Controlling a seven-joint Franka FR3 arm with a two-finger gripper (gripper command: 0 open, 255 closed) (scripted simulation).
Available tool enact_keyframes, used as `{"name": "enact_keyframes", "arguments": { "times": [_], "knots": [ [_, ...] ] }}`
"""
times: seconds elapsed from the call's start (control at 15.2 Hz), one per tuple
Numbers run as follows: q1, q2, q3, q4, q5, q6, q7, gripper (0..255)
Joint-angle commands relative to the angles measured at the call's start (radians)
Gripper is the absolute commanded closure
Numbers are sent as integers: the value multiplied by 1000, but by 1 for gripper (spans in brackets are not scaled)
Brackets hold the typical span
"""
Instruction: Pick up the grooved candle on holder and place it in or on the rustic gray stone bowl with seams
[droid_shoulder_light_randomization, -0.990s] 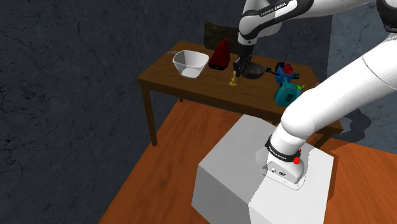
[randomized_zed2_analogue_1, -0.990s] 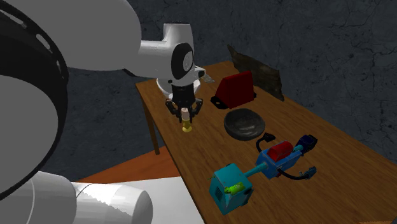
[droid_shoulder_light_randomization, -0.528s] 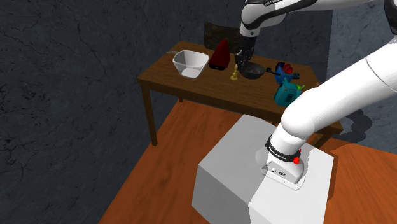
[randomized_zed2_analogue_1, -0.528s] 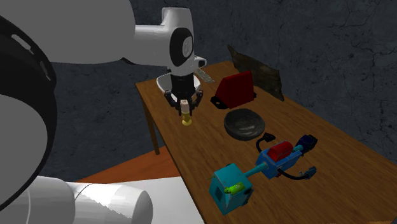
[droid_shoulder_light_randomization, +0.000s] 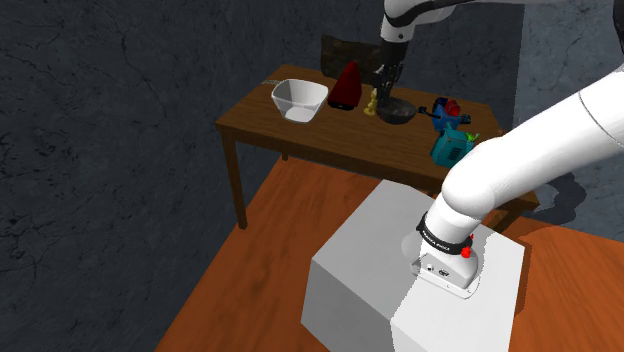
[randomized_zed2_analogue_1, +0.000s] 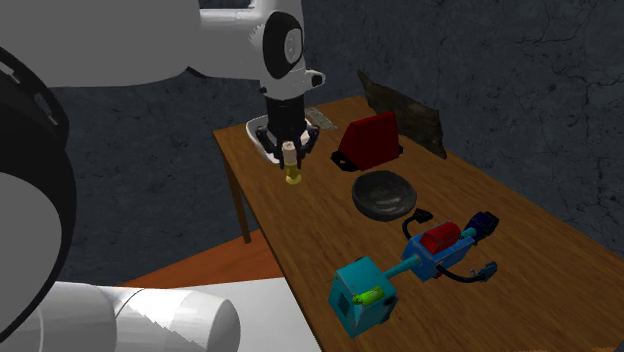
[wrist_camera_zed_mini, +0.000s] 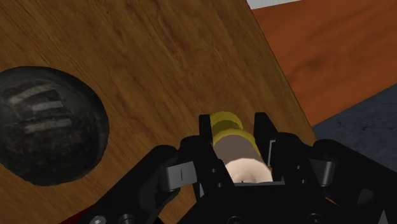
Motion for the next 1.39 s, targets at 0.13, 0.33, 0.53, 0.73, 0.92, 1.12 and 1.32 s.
{"name": "enact_keyframes", "arguments": {
  "times": [0.13,0.33,0.53,0.73,0.92,1.12,1.32],
  "knots": [
    [1,-11,7,48,3,-60,-3,255],
    [-17,49,-49,115,-5,-59,-78,255],
    [-31,117,-105,191,-2,-59,-156,255],
    [-45,196,-159,277,14,-62,-237,255],
    [-61,284,-212,373,45,-69,-323,255],
    [-84,384,-261,481,91,-82,-414,255],
    [-120,497,-301,603,153,-105,-507,255]
  ]
}}
